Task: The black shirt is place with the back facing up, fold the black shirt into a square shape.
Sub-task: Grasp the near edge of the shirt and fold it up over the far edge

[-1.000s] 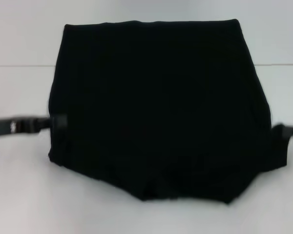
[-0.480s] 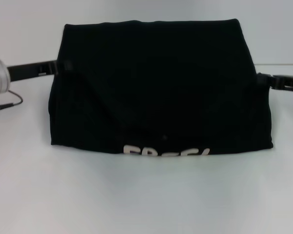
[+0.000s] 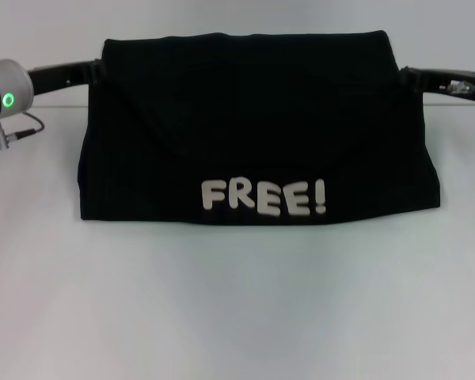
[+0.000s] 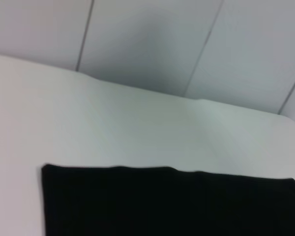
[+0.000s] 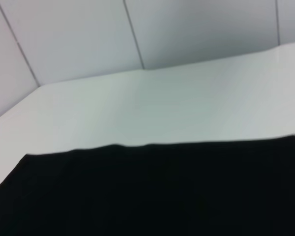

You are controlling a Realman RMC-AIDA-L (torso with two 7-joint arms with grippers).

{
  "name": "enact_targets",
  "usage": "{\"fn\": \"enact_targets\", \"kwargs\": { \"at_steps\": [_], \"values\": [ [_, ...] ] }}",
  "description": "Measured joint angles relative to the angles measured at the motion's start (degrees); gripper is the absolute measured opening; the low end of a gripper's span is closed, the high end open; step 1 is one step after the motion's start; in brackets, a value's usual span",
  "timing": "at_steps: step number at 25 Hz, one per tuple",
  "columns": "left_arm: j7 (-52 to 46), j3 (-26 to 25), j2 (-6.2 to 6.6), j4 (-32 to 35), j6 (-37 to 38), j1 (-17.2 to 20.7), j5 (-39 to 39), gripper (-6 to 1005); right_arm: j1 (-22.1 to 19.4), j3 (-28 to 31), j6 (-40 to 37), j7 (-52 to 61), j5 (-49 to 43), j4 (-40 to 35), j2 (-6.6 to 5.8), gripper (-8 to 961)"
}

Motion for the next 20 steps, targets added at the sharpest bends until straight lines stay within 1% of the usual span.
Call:
{"fn": "enact_targets", "kwargs": {
  "at_steps": [5, 9, 11, 12, 13, 14, 15, 16, 18, 20],
  "values": [
    [1.5, 0.0, -0.05, -1.5, -3.3, -0.9, -0.4, 98, 1.0, 0.0, 2.6, -0.1, 0.9, 0.9, 0.05, 45],
    [3.3, 0.0, -0.49, -3.8, -6.3, -1.0, -0.7, 99, 1.1, 0.0, 4.4, -0.5, 1.0, 2.5, 0.13, 46],
    [4.2, 0.0, -1.10, -4.4, -8.1, -0.8, -0.7, 100, 0.9, 0.0, 5.2, -0.6, 1.0, 3.3, 0.25, 46],
    [4.9, 0.0, -1.65, -4.8, -9.4, -0.7, -0.7, 100, 0.8, 0.0, 5.4, -0.7, 1.0, 3.6, 0.35, 46],
    [5.9, 0.0, -2.51, -5.5, -11.5, -0.7, -0.8, 100, 0.8, 0.0, 5.8, -0.6, 1.0, 3.9, 0.47, 46],
    [5.9, 0.0, -2.51, -5.5, -11.5, -0.7, -0.8, 101, 0.7, 0.0, 5.8, -0.5, 1.0, 4.2, 0.57, 46],
    [7.0, 0.5, -3.24, -6.1, -12.9, -0.6, -0.8, 101, 0.7, 0.0, 5.8, -0.3, 1.0, 4.5, 0.63, 46],
    [7.0, 0.5, -3.24, -6.1, -12.9, -0.6, -0.8, 101, 0.6, 0.0, 5.9, -0.2, 1.0, 4.7, 0.67, 60],
    [8.3, 1.7, -3.91, -6.7, -14.3, -0.6, -0.8, 102, 0.4, 0.0, 6.2, -0.1, 1.0, 5.0, 0.90, 89],
    [8.8, 3.2, -4.41, -6.9, -15.7, -0.6, -0.8, 102, 0.0, 0.2, 6.7, -0.2, 1.0, 4.8, 1.43, 118]
  ]
}}
